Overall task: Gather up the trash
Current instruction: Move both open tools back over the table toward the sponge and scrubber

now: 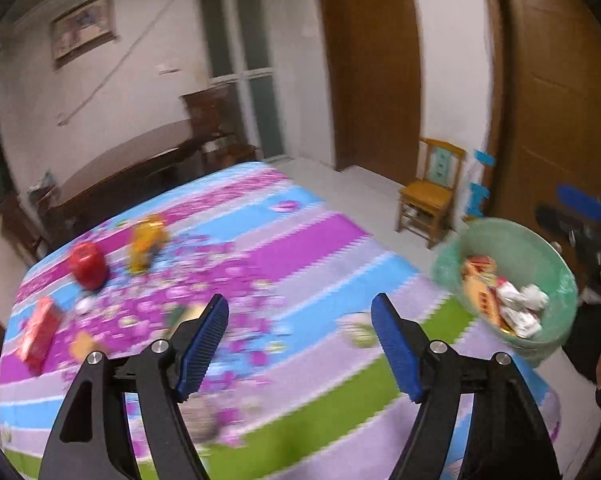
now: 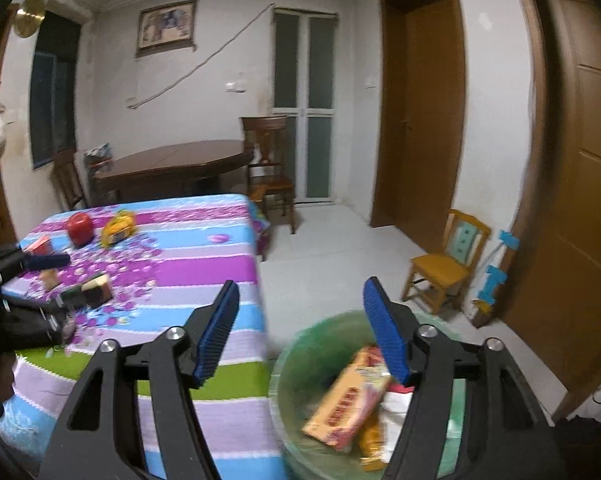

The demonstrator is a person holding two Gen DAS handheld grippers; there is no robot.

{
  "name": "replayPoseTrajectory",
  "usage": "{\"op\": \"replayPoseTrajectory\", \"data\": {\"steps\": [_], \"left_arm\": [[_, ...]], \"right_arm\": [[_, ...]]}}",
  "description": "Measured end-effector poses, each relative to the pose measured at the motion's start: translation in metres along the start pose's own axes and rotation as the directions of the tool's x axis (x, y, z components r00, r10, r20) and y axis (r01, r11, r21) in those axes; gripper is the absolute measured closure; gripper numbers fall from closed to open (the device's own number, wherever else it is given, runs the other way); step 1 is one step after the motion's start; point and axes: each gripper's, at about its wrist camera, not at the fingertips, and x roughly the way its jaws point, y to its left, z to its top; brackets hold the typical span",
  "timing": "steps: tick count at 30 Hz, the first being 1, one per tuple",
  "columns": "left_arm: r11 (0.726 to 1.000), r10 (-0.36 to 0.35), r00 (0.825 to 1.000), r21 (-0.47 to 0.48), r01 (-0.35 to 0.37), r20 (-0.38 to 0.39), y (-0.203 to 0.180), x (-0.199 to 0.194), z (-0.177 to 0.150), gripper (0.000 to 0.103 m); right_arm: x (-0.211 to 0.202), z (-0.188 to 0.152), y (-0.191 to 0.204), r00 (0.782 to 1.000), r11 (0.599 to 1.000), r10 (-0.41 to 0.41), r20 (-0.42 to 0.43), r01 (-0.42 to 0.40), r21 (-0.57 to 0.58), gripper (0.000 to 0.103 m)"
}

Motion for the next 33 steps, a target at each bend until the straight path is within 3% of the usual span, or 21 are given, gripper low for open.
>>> {"op": "replayPoseTrajectory", "data": {"steps": [5, 8, 10, 13, 18, 22, 25, 29, 30, 33], "left_arm": [[0.982, 0.134, 0.991, -0.128, -0.137, -0.027, 0.107, -0.006, -0.006, 0.026], [0.969, 0.158, 0.984, -0.179, -0.170, -0.079, 0.170, 0.001, -0.015, 0.026], [0.968, 0.123, 0.986, -0.207, -0.144, -0.113, 0.206, 0.009, -0.025, 0.025], [0.967, 0.142, 0.976, -0.186, -0.172, -0.163, 0.239, 0.026, -0.040, 0.025], [0.965, 0.158, 0.966, -0.175, -0.194, -0.204, 0.256, 0.051, -0.059, 0.025], [0.959, 0.176, 0.966, -0.187, -0.211, -0.190, 0.257, 0.061, -0.060, 0.023], [0.959, 0.187, 0.964, -0.178, -0.220, -0.187, 0.258, 0.065, -0.060, 0.022], [0.957, 0.191, 0.962, -0.181, -0.226, -0.193, 0.263, 0.071, -0.061, 0.022], [0.956, 0.188, 0.963, -0.190, -0.224, -0.193, 0.265, 0.072, -0.061, 0.022], [0.951, 0.183, 0.964, -0.214, -0.223, -0.191, 0.272, 0.073, -0.061, 0.022]], "right_arm": [[0.014, -0.003, 0.045, 0.994, 0.993, 0.098, -0.045, -0.101, -0.057, 0.038], [0.019, -0.009, 0.075, 0.980, 0.977, 0.183, -0.081, -0.190, -0.100, 0.037], [0.020, -0.014, 0.097, 0.960, 0.955, 0.259, -0.110, -0.272, -0.120, 0.027], [0.025, -0.021, 0.132, 0.910, 0.906, 0.378, -0.170, -0.401, -0.136, 0.021], [0.038, -0.030, 0.187, 0.836, 0.834, 0.484, -0.257, -0.530, -0.152, 0.018], [0.048, -0.029, 0.201, 0.807, 0.815, 0.515, -0.289, -0.565, -0.126, 0.017], [0.060, -0.025, 0.203, 0.799, 0.818, 0.521, -0.300, -0.568, -0.090, 0.017], [0.068, -0.026, 0.208, 0.770, 0.798, 0.546, -0.329, -0.598, -0.075, 0.017], [0.068, -0.025, 0.210, 0.771, 0.797, 0.548, -0.326, -0.599, -0.075, 0.017], [0.070, -0.015, 0.197, 0.799, 0.824, 0.539, -0.266, -0.566, -0.028, 0.017]]}}
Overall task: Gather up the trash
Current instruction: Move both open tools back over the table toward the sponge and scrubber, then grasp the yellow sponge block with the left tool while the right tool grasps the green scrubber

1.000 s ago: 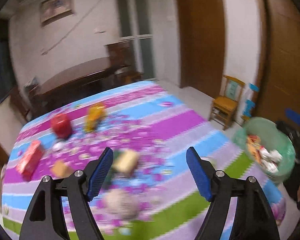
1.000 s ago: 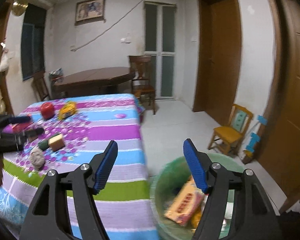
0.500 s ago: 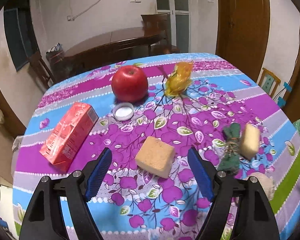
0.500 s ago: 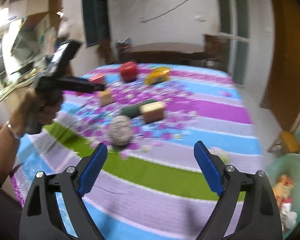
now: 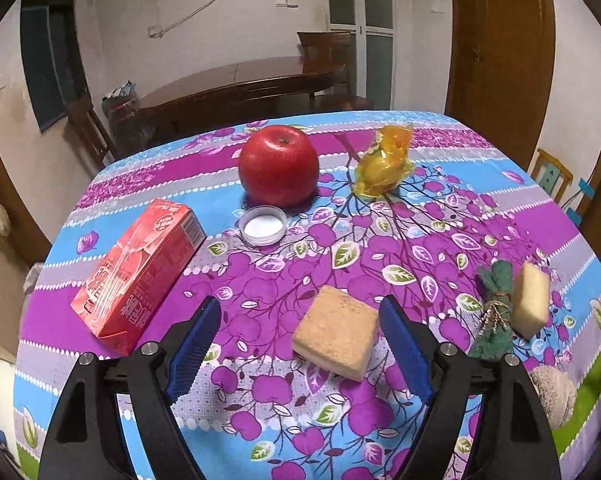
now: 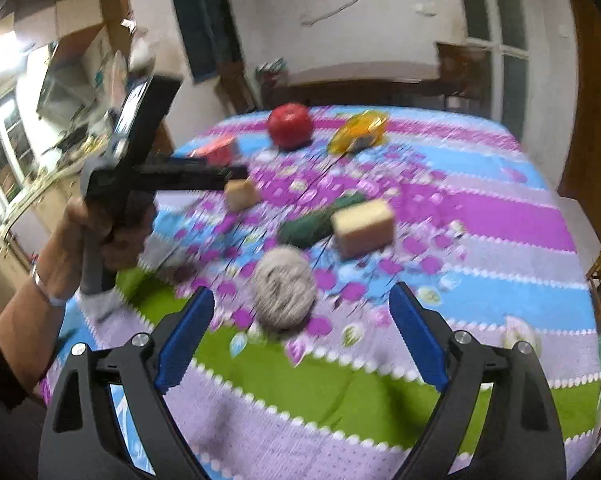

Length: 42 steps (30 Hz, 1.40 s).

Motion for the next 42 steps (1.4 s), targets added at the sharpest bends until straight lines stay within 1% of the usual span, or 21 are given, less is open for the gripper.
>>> {"op": "replayPoseTrajectory", "data": {"steps": [3, 5, 7, 9, 12, 15, 17, 21, 22, 24, 25, 26, 27, 28, 30, 31, 33, 34, 36, 37, 42], "left_arm": [[1.000, -0.007, 1.000, -0.010, 0.007, 0.003, 0.003, 0.001, -0.001, 0.021], [1.000, -0.023, 1.000, -0.015, 0.023, -0.004, 0.003, 0.003, -0.001, 0.021], [0.999, -0.033, 0.999, -0.011, 0.032, -0.010, 0.001, 0.006, -0.001, 0.021], [0.999, -0.031, 0.999, -0.007, 0.031, -0.015, 0.000, 0.009, -0.002, 0.021], [0.999, -0.047, 0.999, -0.001, 0.047, -0.015, -0.001, 0.010, -0.003, 0.021], [0.997, -0.078, 0.997, 0.000, 0.078, -0.018, 0.002, 0.011, -0.004, 0.021], [0.995, -0.104, 0.994, -0.004, 0.104, -0.037, 0.004, 0.014, -0.006, 0.021], [0.995, -0.096, 0.994, 0.002, 0.096, -0.050, 0.004, 0.017, -0.009, 0.021], [0.995, -0.097, 0.994, -0.002, 0.097, -0.055, 0.004, 0.020, -0.009, 0.023], [0.994, -0.114, 0.992, -0.006, 0.114, -0.057, 0.002, 0.023, -0.010, 0.030], [0.993, -0.119, 0.991, -0.005, 0.119, -0.059, 0.000, 0.025, -0.010, 0.032], [0.992, -0.123, 0.991, -0.003, 0.123, -0.059, -0.002, 0.026, -0.010, 0.036], [0.992, -0.130, 0.990, 0.000, 0.130, -0.058, -0.004, 0.028, -0.011, 0.049], [0.988, -0.153, 0.987, 0.007, 0.154, -0.055, -0.008, 0.029, -0.012, 0.054], [0.992, -0.123, 0.991, 0.023, 0.124, -0.044, -0.014, 0.026, -0.011, 0.058], [0.995, -0.101, 0.994, 0.019, 0.102, -0.032, -0.015, 0.022, -0.010, 0.058], [0.996, -0.087, 0.996, -0.011, 0.087, -0.005, -0.009, 0.015, -0.008, 0.058], [0.996, -0.070, 0.998, -0.047, 0.070, 0.010, -0.003, 0.010, -0.006, 0.058], [0.994, -0.055, 0.998, -0.093, 0.057, 0.021, 0.008, 0.005, -0.005, 0.059], [0.992, -0.042, 0.999, -0.118, 0.045, 0.024, 0.013, 0.003, -0.005, 0.059], [0.990, -0.022, 0.999, -0.138, 0.027, 0.038, 0.024, -0.004, -0.008, 0.059]], "right_arm": [[-0.002, 0.013, -0.015, 0.998, 0.998, -0.045, 0.032, 0.044, 0.046, 0.017], [0.006, 0.022, -0.021, 0.996, 0.996, -0.083, 0.029, 0.082, 0.036, 0.017], [0.022, 0.029, -0.025, 0.996, 0.996, -0.090, -0.017, 0.090, 0.001, 0.017], [0.035, 0.033, -0.027, 0.992, 0.993, -0.119, -0.044, 0.117, -0.028, 0.017], [0.043, 0.035, -0.031, 0.993, 0.994, -0.104, -0.058, 0.104, -0.017, 0.017], [0.038, 0.032, -0.029, 0.995, 0.996, -0.083, -0.060, 0.083, -0.012, 0.017], [0.033, 0.031, -0.025, 0.995, 0.996, -0.091, -0.045, 0.091, -0.023, 0.017], [0.027, 0.038, -0.021, 0.998, 0.998, -0.061, -0.021, 0.061, -0.015, 0.017], [0.027, 0.039, -0.020, 0.998, 0.999, -0.052, -0.019, 0.051, -0.015, 0.017], [0.027, 0.043, -0.016, 0.999, 0.999, -0.031, -0.013, 0.031, -0.013, 0.019], [0.028, 0.046, -0.015, 1.000, 1.000, -0.009, -0.021, 0.009, 0.001, 0.023], [0.029, 0.049, -0.015, 0.999, 1.000, 0.020, -0.033, -0.019, 0.025, 0.026], [0.031, 0.051, -0.016, 0.997, 0.997, 0.056, -0.047, -0.053, 0.058, 0.032], [0.036, 0.054, -0.016, 0.992, 0.989, 0.107, -0.071, -0.099, 0.108, 0.039], [0.045, 0.058, -0.016, 0.977, 0.969, 0.178, -0.119, -0.153, 0.194, 0.044], [0.054, 0.059, -0.017, 0.969, 0.957, 0.191, -0.158, -0.148, 0.249, 0.044], [0.065, 0.061, -0.019, 0.963, 0.945, 0.179, -0.200, -0.113, 0.306, 0.044], [0.071, 0.062, -0.019, 0.964, 0.944, 0.160, -0.214, -0.086, 0.318, 0.044], [0.083, 0.063, -0.019, 0.956, 0.931, 0.166, -0.243, -0.071, 0.359, 0.044], [0.091, 0.063, -0.019, 0.948, 0.918, 0.174, -0.267, -0.059, 0.391, 0.044], [0.100, 0.066, -0.005, 0.945, 0.909, 0.165, -0.283, -0.035, 0.415, 0.044]]}}
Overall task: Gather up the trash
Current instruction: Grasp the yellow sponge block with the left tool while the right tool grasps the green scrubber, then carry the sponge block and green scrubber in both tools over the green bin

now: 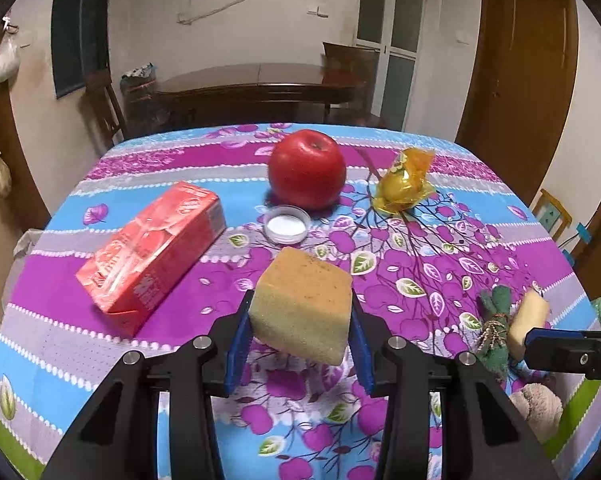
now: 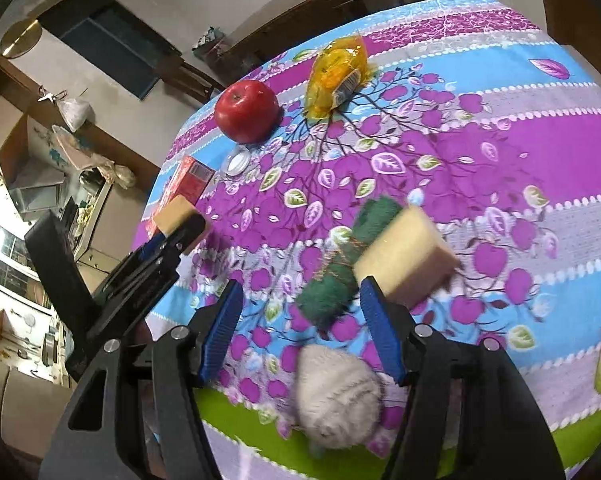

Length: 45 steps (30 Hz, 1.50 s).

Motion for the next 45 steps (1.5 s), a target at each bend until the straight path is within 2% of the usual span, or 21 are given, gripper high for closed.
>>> {"op": "replayPoseTrajectory", "data": {"steps": [4, 10, 11, 14, 15, 16, 19, 24, 27, 30, 33, 34, 39, 45], "left_arm": [[1.000, 0.018, 1.000, -0.016, -0.018, 0.007, 0.008, -0.006, 0.001, 0.059], [0.998, 0.016, 1.000, -0.058, -0.016, -0.005, 0.016, -0.006, 0.002, 0.059], [0.998, 0.018, 1.000, -0.055, -0.018, -0.006, 0.016, -0.006, 0.001, 0.059], [0.999, 0.022, 1.000, -0.046, -0.022, -0.004, 0.014, -0.007, 0.000, 0.059], [0.999, 0.020, 1.000, -0.046, -0.021, -0.003, 0.014, -0.007, 0.000, 0.059], [0.999, 0.019, 1.000, -0.043, -0.019, -0.003, 0.013, -0.007, 0.000, 0.059], [0.999, 0.032, 0.999, -0.027, -0.031, 0.005, 0.011, -0.009, 0.000, 0.059], [1.000, 0.016, 1.000, -0.028, -0.015, 0.018, 0.009, -0.015, 0.002, 0.059], [0.999, -0.044, 0.998, 0.000, 0.044, 0.039, 0.002, -0.027, 0.004, 0.059], [0.993, -0.120, 0.991, 0.030, 0.118, 0.062, -0.008, -0.044, 0.007, 0.059], [0.982, -0.186, 0.979, 0.055, 0.182, 0.080, -0.023, -0.062, 0.009, 0.058], [0.977, -0.207, 0.975, 0.068, 0.202, 0.084, -0.032, -0.069, 0.010, 0.058], [0.953, -0.274, 0.957, 0.162, 0.258, 0.091, -0.083, -0.097, 0.012, 0.058], [0.897, -0.379, 0.923, 0.273, 0.347, 0.071, -0.171, -0.129, 0.020, 0.058]], "right_arm": [[-0.007, -0.006, 0.012, 1.000, 0.999, -0.028, 0.005, 0.029, -0.027, 0.044], [0.022, -0.001, 0.005, 0.993, 0.996, -0.088, -0.076, 0.090, 0.016, 0.044], [0.028, 0.001, 0.004, 0.989, 0.992, -0.127, -0.072, 0.128, 0.016, 0.044], [0.035, 0.006, 0.010, 0.985, 0.986, -0.168, -0.048, 0.168, -0.009, 0.045], [0.037, 0.006, 0.013, 0.982, 0.982, -0.186, -0.041, 0.185, -0.034, 0.055], [0.042, 0.006, 0.017, 0.973, 0.971, -0.228, -0.029, 0.225, -0.080, 0.074], [0.044, 0.004, 0.019, 0.967, 0.956, -0.255, 0.018, 0.255, -0.144, 0.088], [0.010, -0.007, 0.038, 0.979, 0.955, -0.154, 0.132, 0.182, -0.235, 0.090], [-0.029, -0.025, 0.063, 0.973, 0.934, -0.082, 0.215, 0.151, -0.325, 0.090], [-0.079, -0.051, 0.079, 0.945, 0.895, -0.037, 0.326, 0.177, -0.410, 0.090], [-0.127, -0.075, 0.080, 0.896, 0.858, -0.024, 0.443, 0.246, -0.451, 0.090], [-0.143, -0.083, 0.076, 0.874, 0.846, -0.026, 0.485, 0.278, -0.455, 0.090], [-0.200, -0.102, 0.044, 0.801, 0.836, -0.057, 0.596, 0.364, -0.410, 0.090], [-0.255, -0.118, -0.012, 0.730, 0.836, -0.175, 0.660, 0.465, -0.292, 0.090]]}}
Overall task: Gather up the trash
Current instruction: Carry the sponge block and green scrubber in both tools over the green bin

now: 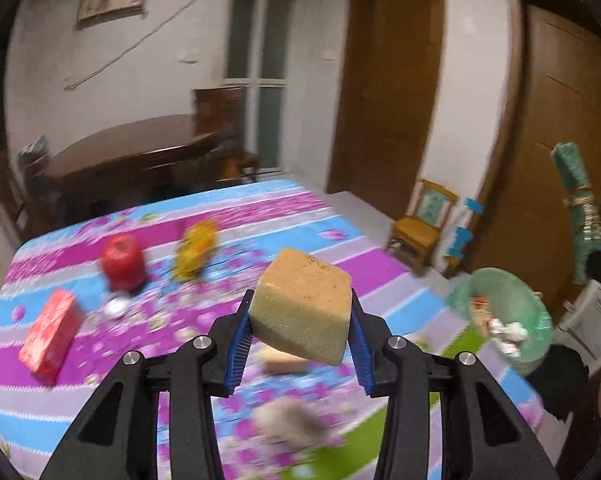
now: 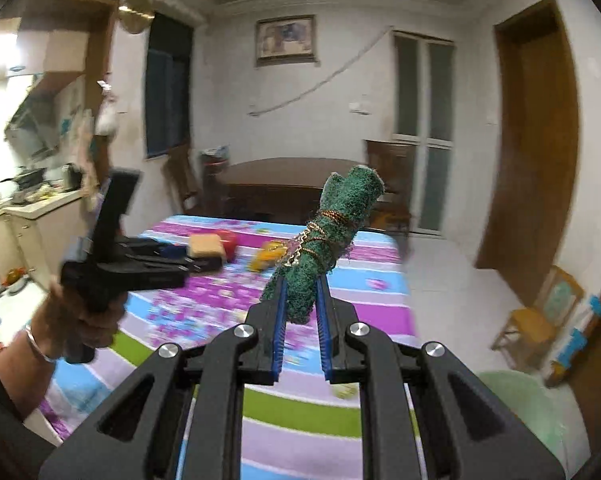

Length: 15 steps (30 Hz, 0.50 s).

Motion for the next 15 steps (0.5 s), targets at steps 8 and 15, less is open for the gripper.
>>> {"op": "replayPoseTrajectory", "data": {"steps": [8, 15], "left_arm": [[0.976, -0.128, 0.991, 0.172, 0.134, -0.047, -0.147, 0.043, 0.029, 0.058], [0.910, -0.248, 0.961, 0.311, 0.275, -0.124, -0.275, 0.092, 0.023, 0.058]], "right_arm": [[-0.041, -0.028, -0.089, 0.983, 0.985, -0.162, -0.087, 0.167, 0.047, 0.090], [-0.049, -0.073, -0.152, 0.946, 0.957, -0.232, -0.226, 0.264, 0.123, 0.090]]}}
